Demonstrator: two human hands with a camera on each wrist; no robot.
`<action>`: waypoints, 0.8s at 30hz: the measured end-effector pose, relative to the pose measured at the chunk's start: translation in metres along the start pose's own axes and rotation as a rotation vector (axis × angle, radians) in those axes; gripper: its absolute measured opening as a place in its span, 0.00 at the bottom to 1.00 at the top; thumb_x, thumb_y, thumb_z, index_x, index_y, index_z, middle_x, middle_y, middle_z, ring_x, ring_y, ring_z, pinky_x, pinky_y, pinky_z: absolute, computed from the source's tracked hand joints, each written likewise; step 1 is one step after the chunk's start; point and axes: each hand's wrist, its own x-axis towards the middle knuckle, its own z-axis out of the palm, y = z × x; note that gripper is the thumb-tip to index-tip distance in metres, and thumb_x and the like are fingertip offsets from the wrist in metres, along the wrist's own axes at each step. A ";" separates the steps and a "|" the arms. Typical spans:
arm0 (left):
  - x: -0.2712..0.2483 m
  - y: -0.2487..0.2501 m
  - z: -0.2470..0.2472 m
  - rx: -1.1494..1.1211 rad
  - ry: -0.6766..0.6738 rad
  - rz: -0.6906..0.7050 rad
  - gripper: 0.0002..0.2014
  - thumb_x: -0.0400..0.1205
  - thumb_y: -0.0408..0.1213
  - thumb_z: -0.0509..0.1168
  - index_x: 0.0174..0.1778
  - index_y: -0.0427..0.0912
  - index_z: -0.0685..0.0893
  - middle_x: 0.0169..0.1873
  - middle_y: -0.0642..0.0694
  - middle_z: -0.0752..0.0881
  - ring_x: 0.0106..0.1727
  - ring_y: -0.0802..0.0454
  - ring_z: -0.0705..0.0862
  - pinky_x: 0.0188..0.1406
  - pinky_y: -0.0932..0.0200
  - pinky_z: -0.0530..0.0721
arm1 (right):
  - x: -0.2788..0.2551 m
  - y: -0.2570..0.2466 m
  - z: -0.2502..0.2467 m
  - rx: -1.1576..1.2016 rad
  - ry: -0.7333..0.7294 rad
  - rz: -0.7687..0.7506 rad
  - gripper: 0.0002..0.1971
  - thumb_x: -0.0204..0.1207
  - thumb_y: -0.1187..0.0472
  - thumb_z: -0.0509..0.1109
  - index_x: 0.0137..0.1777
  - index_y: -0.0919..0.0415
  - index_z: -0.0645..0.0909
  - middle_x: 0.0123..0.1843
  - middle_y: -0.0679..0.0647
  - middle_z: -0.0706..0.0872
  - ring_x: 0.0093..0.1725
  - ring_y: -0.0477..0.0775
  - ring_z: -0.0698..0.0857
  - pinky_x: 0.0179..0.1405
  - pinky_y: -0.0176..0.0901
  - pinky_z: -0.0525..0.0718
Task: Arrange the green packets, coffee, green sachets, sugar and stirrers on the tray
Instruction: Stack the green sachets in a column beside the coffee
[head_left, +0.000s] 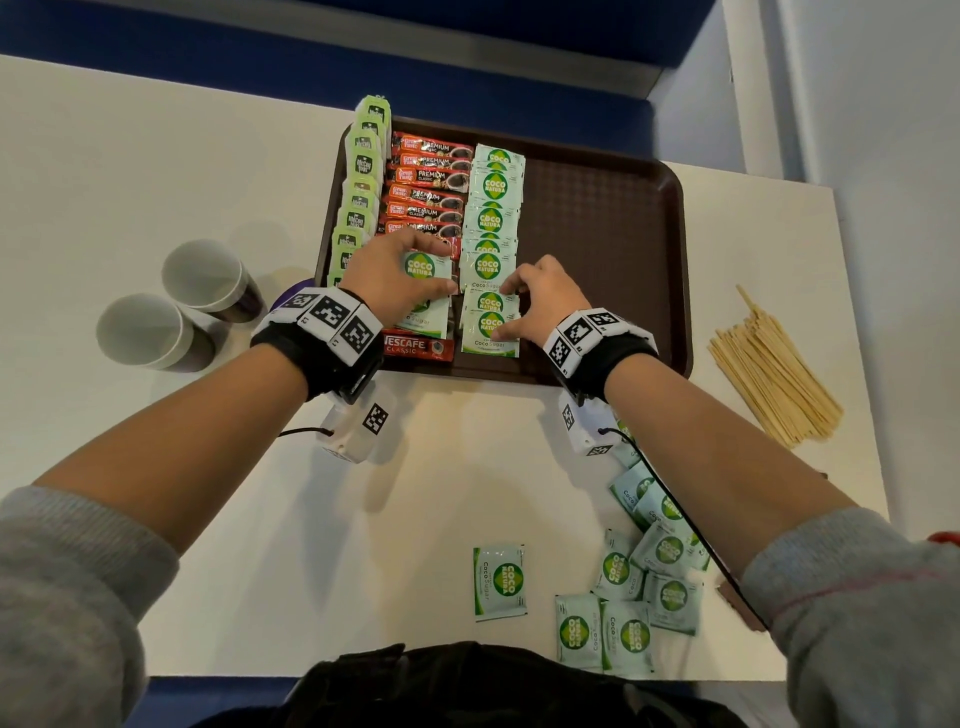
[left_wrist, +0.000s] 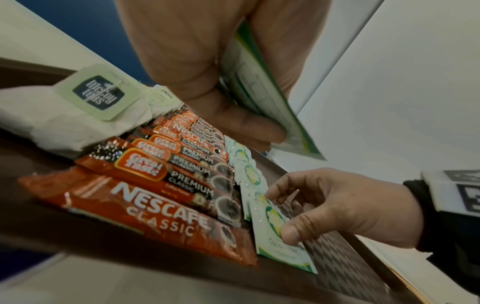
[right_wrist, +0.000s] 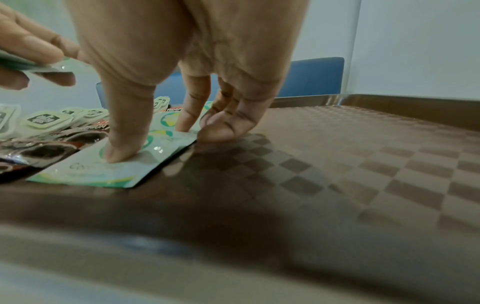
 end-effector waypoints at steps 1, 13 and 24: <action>0.000 0.000 0.000 0.004 0.001 0.000 0.15 0.73 0.43 0.76 0.53 0.55 0.81 0.65 0.50 0.82 0.67 0.51 0.79 0.67 0.51 0.78 | 0.001 0.000 0.000 -0.006 -0.004 0.005 0.29 0.59 0.52 0.85 0.59 0.55 0.78 0.57 0.49 0.68 0.59 0.49 0.74 0.58 0.39 0.75; 0.000 0.002 0.001 0.008 0.011 0.010 0.15 0.73 0.42 0.76 0.53 0.53 0.81 0.64 0.50 0.82 0.67 0.52 0.79 0.67 0.54 0.78 | 0.002 -0.001 0.000 0.099 -0.001 0.005 0.31 0.59 0.58 0.85 0.61 0.57 0.74 0.53 0.49 0.71 0.43 0.40 0.73 0.49 0.36 0.73; 0.002 -0.001 0.000 -0.009 0.011 -0.004 0.16 0.73 0.41 0.76 0.55 0.51 0.82 0.62 0.50 0.82 0.64 0.54 0.79 0.62 0.60 0.76 | 0.021 -0.009 -0.007 0.126 0.055 0.000 0.30 0.60 0.60 0.85 0.61 0.58 0.76 0.52 0.51 0.73 0.46 0.46 0.74 0.47 0.35 0.72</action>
